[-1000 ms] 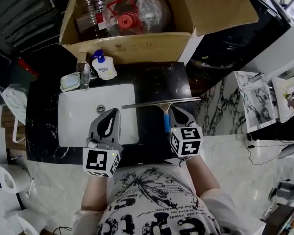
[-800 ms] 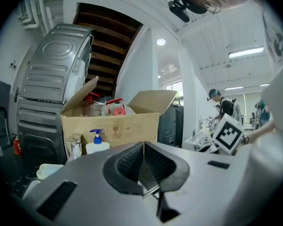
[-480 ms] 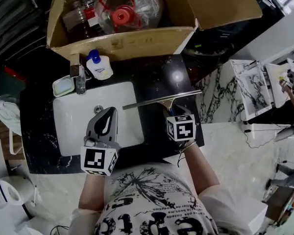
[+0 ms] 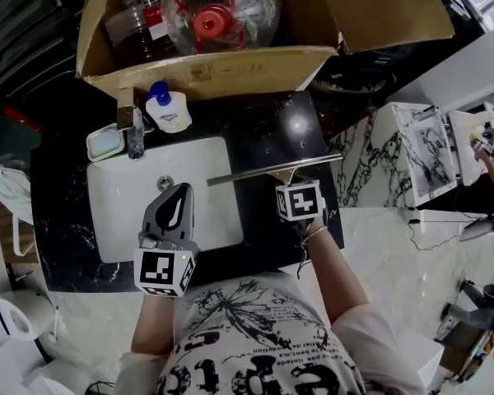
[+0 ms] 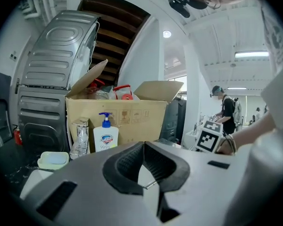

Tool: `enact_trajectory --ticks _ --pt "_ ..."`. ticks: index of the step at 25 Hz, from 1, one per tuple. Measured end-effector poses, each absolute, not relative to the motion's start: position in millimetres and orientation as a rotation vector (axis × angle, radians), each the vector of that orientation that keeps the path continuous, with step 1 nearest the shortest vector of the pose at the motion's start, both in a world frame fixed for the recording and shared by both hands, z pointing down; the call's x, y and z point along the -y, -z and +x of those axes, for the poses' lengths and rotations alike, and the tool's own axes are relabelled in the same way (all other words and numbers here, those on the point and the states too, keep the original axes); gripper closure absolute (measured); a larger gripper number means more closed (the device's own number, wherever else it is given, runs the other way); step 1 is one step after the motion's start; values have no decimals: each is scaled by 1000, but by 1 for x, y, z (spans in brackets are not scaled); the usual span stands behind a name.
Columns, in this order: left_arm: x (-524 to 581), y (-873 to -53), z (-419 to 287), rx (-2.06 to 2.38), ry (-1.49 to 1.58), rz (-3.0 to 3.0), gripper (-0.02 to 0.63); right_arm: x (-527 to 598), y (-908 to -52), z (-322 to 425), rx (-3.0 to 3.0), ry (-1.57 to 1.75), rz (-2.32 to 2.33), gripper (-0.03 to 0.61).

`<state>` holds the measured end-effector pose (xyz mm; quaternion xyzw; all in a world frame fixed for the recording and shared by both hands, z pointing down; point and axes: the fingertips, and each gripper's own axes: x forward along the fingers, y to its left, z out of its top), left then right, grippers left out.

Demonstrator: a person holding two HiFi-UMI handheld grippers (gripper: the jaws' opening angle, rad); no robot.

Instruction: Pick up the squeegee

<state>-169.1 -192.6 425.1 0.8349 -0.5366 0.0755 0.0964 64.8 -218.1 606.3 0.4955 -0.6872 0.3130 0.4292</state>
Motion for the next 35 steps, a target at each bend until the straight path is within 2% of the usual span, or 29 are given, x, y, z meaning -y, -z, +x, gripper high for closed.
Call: enact_trajectory --ticks 8,20,35 --pt "193 -428 -167 1605 -239 2455 601 219 -608 64 1746 -798 1171 405" --pt "187 -412 -161 1658 -238 2473 601 215 -596 58 1817 -768 1251 446" --pt "181 -380 -190 1808 -187 2457 601 244 -472 42 2189 -486 1496 454"
